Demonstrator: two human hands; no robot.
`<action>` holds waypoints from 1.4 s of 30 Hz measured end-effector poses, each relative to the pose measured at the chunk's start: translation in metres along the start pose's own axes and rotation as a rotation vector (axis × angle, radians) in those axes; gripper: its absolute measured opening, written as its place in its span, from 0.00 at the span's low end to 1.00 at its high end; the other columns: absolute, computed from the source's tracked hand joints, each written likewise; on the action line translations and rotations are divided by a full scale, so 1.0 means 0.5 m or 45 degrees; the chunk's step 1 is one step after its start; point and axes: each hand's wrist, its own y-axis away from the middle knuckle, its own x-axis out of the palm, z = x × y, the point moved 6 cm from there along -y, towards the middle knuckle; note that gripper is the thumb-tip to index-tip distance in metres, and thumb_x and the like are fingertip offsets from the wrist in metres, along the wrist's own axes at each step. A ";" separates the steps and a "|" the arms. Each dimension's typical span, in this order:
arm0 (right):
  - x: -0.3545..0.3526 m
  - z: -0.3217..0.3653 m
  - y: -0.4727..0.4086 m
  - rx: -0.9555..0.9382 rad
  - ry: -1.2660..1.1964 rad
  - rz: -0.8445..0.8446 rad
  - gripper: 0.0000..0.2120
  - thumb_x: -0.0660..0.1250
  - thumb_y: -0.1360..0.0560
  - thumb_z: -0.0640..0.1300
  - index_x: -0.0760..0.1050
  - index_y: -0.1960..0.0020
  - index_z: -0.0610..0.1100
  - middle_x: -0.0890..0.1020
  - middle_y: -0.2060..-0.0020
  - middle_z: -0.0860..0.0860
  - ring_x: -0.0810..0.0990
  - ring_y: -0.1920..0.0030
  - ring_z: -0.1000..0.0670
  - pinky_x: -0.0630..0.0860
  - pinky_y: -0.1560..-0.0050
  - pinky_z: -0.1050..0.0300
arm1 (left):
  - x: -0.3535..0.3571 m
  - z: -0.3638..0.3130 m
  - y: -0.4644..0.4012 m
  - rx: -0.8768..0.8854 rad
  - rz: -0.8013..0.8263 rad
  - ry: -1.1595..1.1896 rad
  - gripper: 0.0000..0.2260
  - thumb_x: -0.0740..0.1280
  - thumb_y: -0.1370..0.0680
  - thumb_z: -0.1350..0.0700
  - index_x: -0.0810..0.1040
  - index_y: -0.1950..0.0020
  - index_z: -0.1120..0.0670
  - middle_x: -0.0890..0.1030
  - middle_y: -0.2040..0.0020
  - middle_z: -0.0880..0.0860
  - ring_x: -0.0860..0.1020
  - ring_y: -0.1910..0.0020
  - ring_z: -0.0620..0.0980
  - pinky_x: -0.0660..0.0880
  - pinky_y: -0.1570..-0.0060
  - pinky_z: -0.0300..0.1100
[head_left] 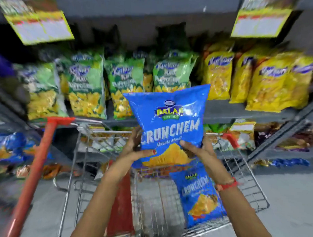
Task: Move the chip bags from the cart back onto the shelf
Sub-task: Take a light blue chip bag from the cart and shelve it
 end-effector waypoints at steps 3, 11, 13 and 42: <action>0.003 0.109 -0.005 -0.144 -0.002 -0.011 0.27 0.75 0.39 0.42 0.72 0.42 0.49 0.83 0.53 0.57 0.81 0.58 0.63 0.76 0.62 0.70 | 0.039 -0.114 -0.002 0.156 0.032 -0.034 0.43 0.81 0.58 0.42 0.71 0.47 0.49 0.85 0.59 0.37 0.81 0.57 0.37 0.77 0.61 0.30; -0.009 0.354 -0.013 -0.454 -0.027 -0.041 0.23 0.77 0.38 0.40 0.75 0.45 0.47 0.83 0.48 0.47 0.83 0.53 0.54 0.81 0.56 0.65 | 0.096 -0.323 -0.048 0.391 -0.098 0.012 0.41 0.80 0.65 0.41 0.78 0.56 0.56 0.85 0.69 0.45 0.83 0.68 0.42 0.78 0.69 0.33; -0.013 0.413 -0.019 -0.528 -0.038 -0.048 0.20 0.77 0.40 0.41 0.76 0.50 0.50 0.85 0.51 0.50 0.84 0.56 0.56 0.81 0.59 0.65 | 0.113 -0.375 -0.061 0.456 -0.108 0.009 0.36 0.81 0.62 0.45 0.80 0.57 0.56 0.86 0.67 0.48 0.83 0.67 0.46 0.79 0.69 0.35; 0.032 0.761 -0.297 -0.832 0.128 -0.312 0.27 0.74 0.34 0.53 0.70 0.39 0.45 0.80 0.44 0.47 0.78 0.43 0.46 0.75 0.43 0.50 | 0.131 -0.716 -0.305 0.922 -0.556 -0.027 0.23 0.73 0.33 0.46 0.76 0.43 0.55 0.81 0.45 0.53 0.79 0.44 0.52 0.76 0.50 0.42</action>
